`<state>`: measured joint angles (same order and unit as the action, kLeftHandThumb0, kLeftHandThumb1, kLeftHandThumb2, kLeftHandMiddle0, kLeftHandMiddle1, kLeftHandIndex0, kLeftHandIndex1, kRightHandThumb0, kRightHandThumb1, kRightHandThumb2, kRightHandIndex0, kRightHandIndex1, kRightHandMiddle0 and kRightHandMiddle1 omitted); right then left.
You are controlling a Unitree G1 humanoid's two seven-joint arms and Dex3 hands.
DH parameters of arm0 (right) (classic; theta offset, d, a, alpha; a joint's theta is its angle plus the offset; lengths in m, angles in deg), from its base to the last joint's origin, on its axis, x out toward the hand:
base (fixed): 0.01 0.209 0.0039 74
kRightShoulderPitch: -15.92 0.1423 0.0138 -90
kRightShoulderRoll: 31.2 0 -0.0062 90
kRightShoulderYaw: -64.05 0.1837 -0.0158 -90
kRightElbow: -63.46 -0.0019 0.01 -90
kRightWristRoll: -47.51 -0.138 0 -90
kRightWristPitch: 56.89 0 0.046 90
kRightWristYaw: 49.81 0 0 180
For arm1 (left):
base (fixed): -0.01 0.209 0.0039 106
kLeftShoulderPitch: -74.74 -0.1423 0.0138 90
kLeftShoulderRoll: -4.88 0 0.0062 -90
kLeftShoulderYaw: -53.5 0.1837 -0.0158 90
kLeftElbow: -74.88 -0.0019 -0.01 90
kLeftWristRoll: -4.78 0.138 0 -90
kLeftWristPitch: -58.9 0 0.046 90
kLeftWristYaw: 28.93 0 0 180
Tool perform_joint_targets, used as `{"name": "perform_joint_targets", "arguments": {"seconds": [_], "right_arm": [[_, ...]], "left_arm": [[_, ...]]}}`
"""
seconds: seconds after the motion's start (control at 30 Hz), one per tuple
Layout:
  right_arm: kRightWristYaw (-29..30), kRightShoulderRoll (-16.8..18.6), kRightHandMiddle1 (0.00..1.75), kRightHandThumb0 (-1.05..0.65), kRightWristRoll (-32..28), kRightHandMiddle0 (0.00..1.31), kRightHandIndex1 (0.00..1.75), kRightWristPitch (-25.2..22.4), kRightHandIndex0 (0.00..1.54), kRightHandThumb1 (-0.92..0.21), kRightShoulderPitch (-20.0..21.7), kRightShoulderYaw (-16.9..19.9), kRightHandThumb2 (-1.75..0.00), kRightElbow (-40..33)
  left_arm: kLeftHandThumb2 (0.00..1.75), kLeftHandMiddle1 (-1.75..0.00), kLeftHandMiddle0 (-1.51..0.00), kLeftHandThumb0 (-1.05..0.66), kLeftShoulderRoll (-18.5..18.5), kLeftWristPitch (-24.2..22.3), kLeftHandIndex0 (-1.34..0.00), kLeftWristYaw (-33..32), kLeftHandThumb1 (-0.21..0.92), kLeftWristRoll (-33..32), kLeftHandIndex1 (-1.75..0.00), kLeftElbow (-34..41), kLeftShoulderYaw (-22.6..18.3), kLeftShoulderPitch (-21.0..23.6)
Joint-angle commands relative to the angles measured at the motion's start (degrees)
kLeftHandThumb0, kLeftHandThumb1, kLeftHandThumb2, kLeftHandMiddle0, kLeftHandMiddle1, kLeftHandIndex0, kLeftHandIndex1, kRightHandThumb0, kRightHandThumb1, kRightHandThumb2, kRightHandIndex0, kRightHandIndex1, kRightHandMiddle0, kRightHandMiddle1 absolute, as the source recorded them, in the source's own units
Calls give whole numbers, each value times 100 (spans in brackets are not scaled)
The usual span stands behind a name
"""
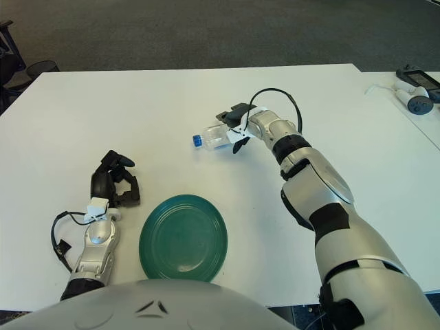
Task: Put the bottle into the plate.
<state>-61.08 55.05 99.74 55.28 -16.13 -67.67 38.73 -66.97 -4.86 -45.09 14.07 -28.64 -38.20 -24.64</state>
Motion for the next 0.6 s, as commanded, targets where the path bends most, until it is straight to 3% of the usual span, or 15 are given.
{"name": "perform_joint_targets", "arguments": {"seconds": [0.0,0.2,0.37,0.57], "right_arm": [[5,87,0,-105,-27,0,0,186,0,-92,5,-61,-12,81],[16,220,0,-105,-93,0,0,384,0,-92,-179,-84,-17,167],[280,380,0,-105,43,0,0,474,0,-92,-543,-298,-19,311],[370,378,0,-105,152,0,0,592,0,-92,-662,-513,-24,417]], "left_arm": [[174,-174,-88,0,-52,-109,-68,26,-6,-3,-175,-482,-48,-265],[174,-174,-88,0,-38,-160,-68,12,-6,1,-175,-471,-56,-271],[175,-174,-88,0,-18,-167,-68,-73,-6,67,-175,-483,-58,-256],[175,-174,-87,0,6,-189,-68,-137,-6,127,-175,-460,-38,-259]]}}
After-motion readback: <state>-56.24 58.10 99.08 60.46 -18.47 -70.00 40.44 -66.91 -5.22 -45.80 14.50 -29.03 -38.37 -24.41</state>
